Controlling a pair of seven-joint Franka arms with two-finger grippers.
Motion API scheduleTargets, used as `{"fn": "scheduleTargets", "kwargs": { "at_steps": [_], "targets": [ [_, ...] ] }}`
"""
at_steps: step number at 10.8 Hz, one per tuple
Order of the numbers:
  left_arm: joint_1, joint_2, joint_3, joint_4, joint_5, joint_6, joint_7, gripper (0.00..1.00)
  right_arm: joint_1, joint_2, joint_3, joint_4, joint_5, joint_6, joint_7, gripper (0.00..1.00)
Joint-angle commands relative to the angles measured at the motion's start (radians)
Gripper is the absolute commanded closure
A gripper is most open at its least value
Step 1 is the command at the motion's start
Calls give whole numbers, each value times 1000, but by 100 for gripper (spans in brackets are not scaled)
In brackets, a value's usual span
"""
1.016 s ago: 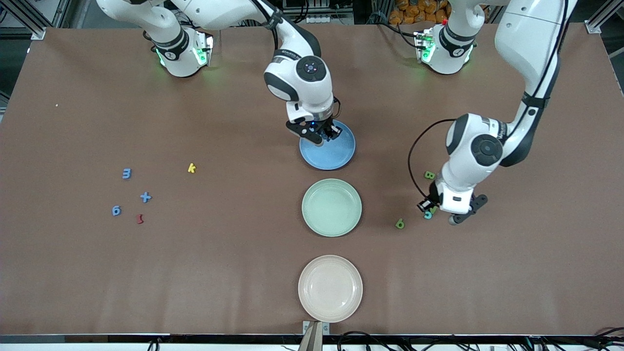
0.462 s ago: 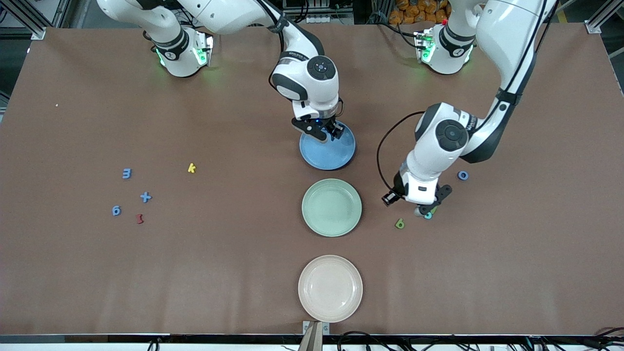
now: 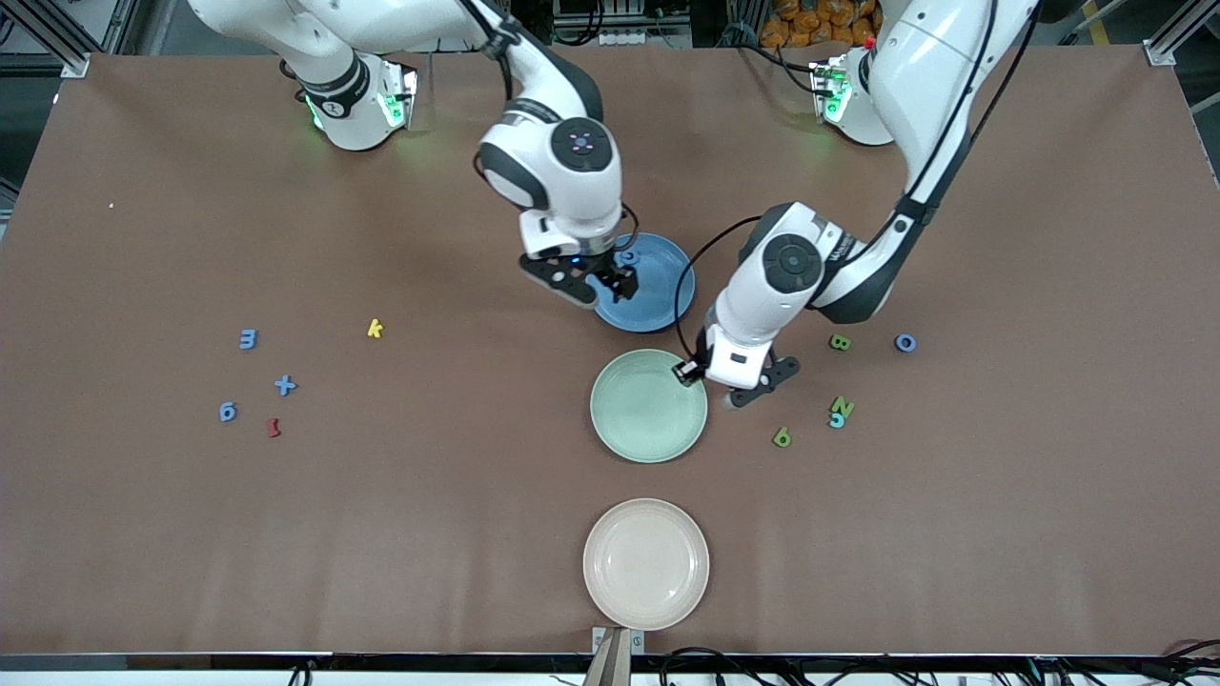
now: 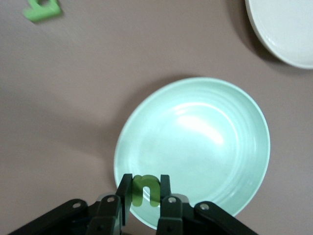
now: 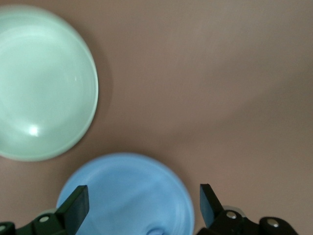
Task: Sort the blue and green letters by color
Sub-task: 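Release the e on the blue plate while the left gripper carries the n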
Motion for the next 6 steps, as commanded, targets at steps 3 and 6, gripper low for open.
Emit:
{"fn": "scheduleTargets", "kwargs": {
  "at_steps": [3, 6],
  "targets": [
    [-172, 94, 143, 129, 21, -11, -70, 22, -298, -169, 40, -34, 85, -170, -509, 0],
    [-169, 99, 154, 137, 41, -11, -70, 0, -490, -202, 39, -34, 99, -241, -884, 0]
  ]
}}
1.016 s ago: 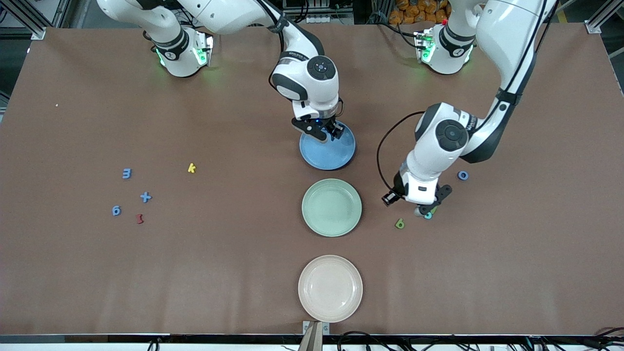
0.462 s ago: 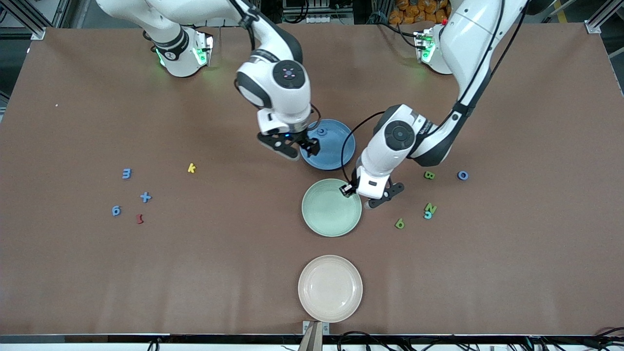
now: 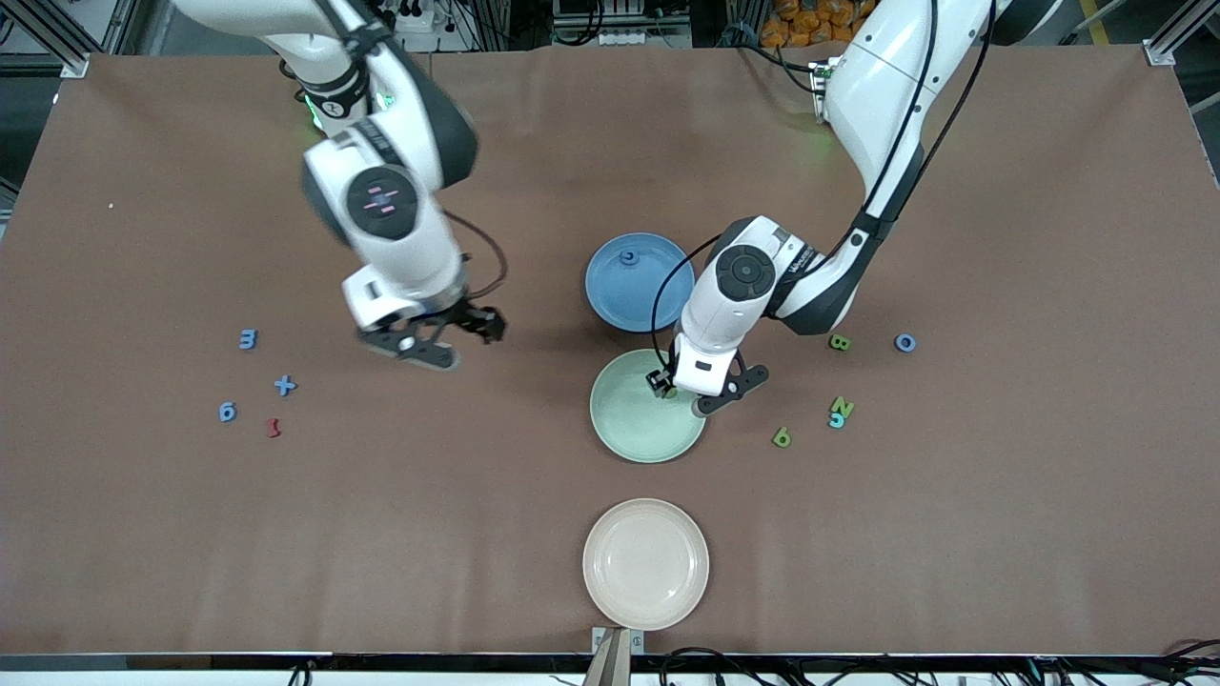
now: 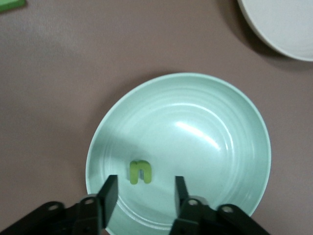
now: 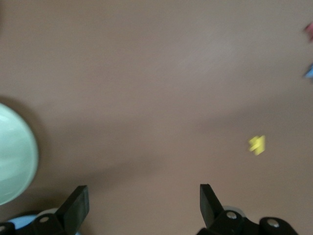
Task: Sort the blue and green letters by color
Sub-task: 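Reach the right gripper to the blue x while the left gripper drops the n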
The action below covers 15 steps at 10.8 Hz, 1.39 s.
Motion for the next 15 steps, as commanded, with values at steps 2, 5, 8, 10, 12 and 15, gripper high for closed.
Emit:
{"fn": "scheduleTargets", "kwargs": {
  "at_steps": [2, 5, 8, 10, 12, 15],
  "targets": [
    [-1, 6, 62, 31, 40, -12, -22, 0, -252, -53, 18, -44, 22, -32, -499, 0],
    [39, -13, 111, 31, 68, -38, 9, 0, -447, -51, 18, -79, 21, -21, -837, 0],
    [88, -19, 111, 31, 68, -67, 95, 0, -569, -50, 17, -258, 7, 199, -1043, 0],
    [123, -19, 111, 31, 68, -77, 172, 0, -618, -45, 15, -376, 7, 388, -1178, 6],
    [159, -28, 111, 32, 68, -110, 293, 0, -639, -38, 14, -448, -11, 515, -1294, 16],
    [169, -28, 110, 34, 66, -146, 395, 0, -667, 7, 14, -472, -51, 592, -1420, 28]
  ]
}}
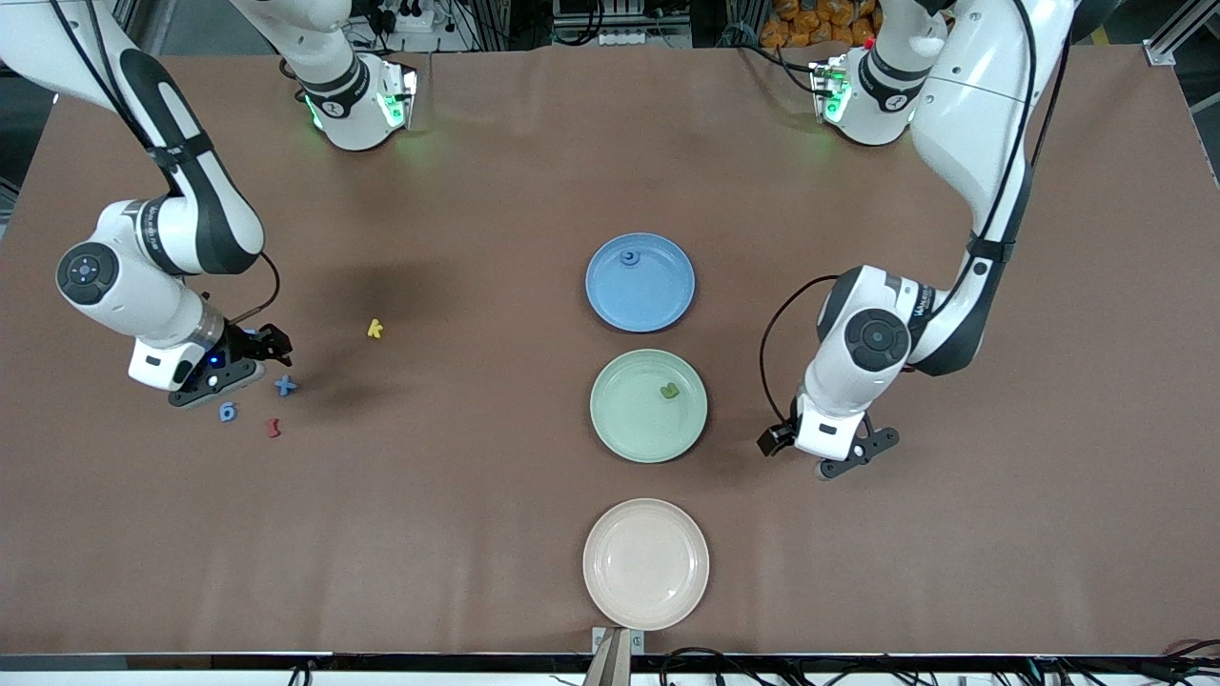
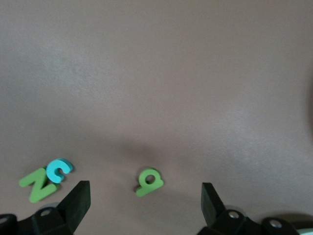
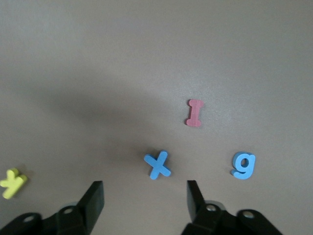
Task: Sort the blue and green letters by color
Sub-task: 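Reach the right gripper to the blue x while the left gripper drops the n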
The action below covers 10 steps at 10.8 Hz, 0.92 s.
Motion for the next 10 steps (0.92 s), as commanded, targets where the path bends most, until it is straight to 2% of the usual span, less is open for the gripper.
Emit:
{"fn": "scheduleTargets", "kwargs": {
  "at_steps": [1, 3, 5, 7, 8, 10],
  "targets": [
    [2, -21, -6, -3, 20, -47, 81, 0, -43, 34, 16, -38, -46, 106, -97, 30],
    [1, -20, -6, 5, 20, -64, 115, 0, -49, 73, 14, -38, -78, 124, -108, 37],
    [-5, 0, -9, 22, -4, -85, 104, 0, -48, 103, -1, -38, -81, 164, -108, 38],
    [-11, 20, -4, 31, -135, -85, -36, 0, -48, 134, -10, -35, -84, 196, -110, 38],
    [-14, 23, -4, 32, -139, -85, -140, 0, -43, 143, -19, -35, -89, 209, -110, 39],
    [-28, 38, -3, 32, -133, -85, -213, 0, -40, 160, -30, -35, -90, 223, -110, 41]
  ]
}}
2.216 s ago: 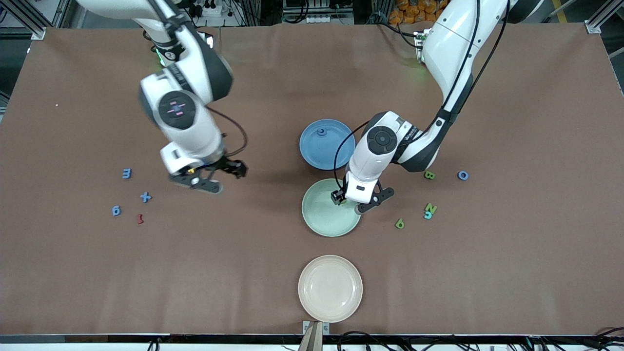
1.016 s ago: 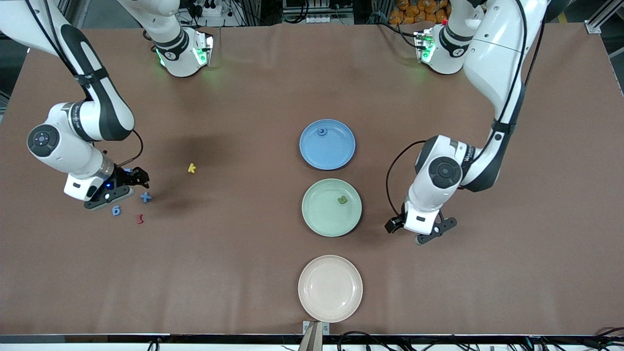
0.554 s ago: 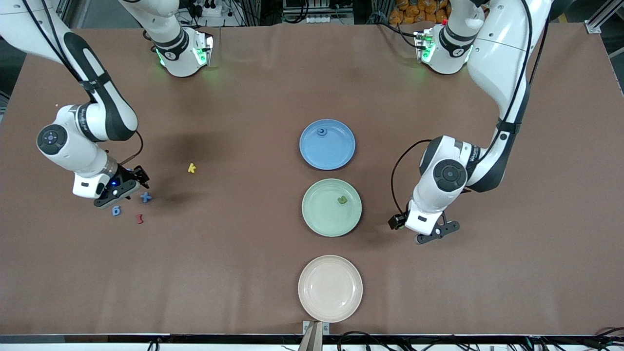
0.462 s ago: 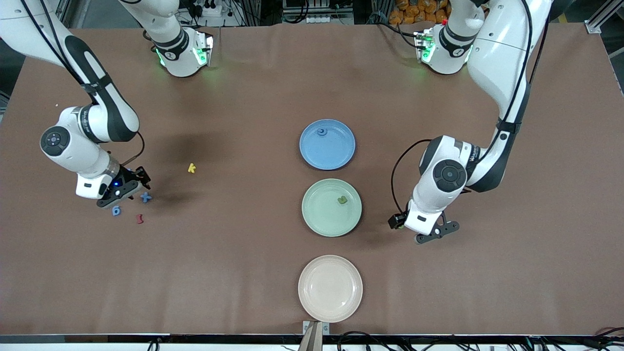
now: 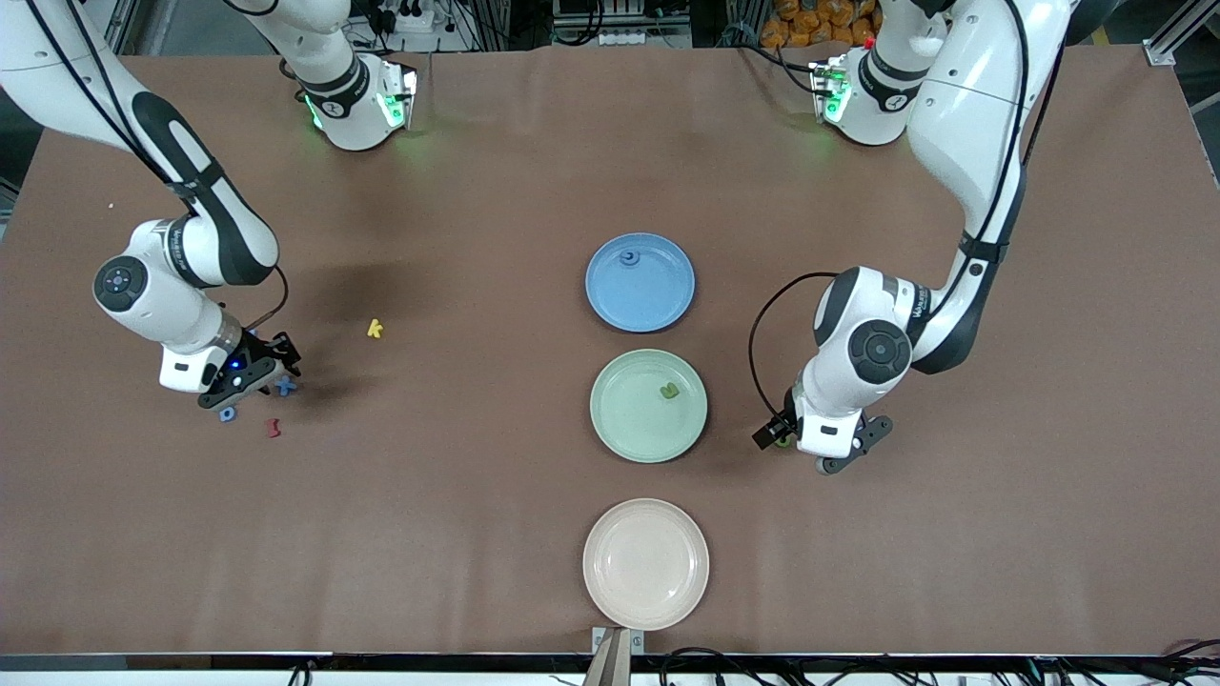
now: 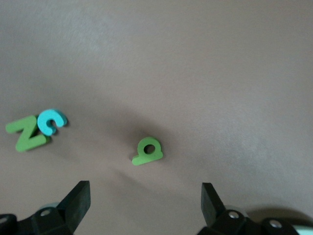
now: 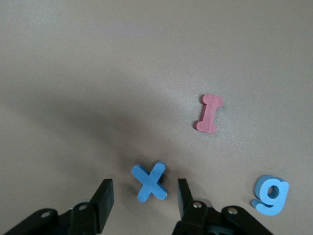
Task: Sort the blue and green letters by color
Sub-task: 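Grasp the blue x and carry it to the blue plate with the right gripper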
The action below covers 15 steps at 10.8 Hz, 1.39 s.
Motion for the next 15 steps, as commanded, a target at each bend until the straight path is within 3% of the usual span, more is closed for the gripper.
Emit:
{"fn": "scheduleTargets", "kwargs": {
  "at_steps": [1, 2, 6, 8, 11, 15],
  "targets": [
    [-18, 25, 9, 26, -7, -17, -103, 0, -10, 27, -9, 2, -26, 28, -7, 43],
    [-12, 22, 25, 26, -6, -17, -126, 0, -10, 29, -9, 4, -24, 28, -5, 47],
    [-11, 34, 35, 26, -5, -11, -333, 0, -9, 37, -9, 11, -24, 28, 1, 89],
    [-21, 49, 62, 26, 20, -9, -473, 0, -9, 35, -9, 15, -17, 26, 22, 100],
    [-21, 68, 62, 24, 65, -6, -576, 0, 40, 8, 5, 25, -16, 9, 204, 100],
    [-12, 59, 56, 10, 82, 80, -506, 0, 117, -37, 129, 116, -12, -193, 546, 100]
  ]
}}
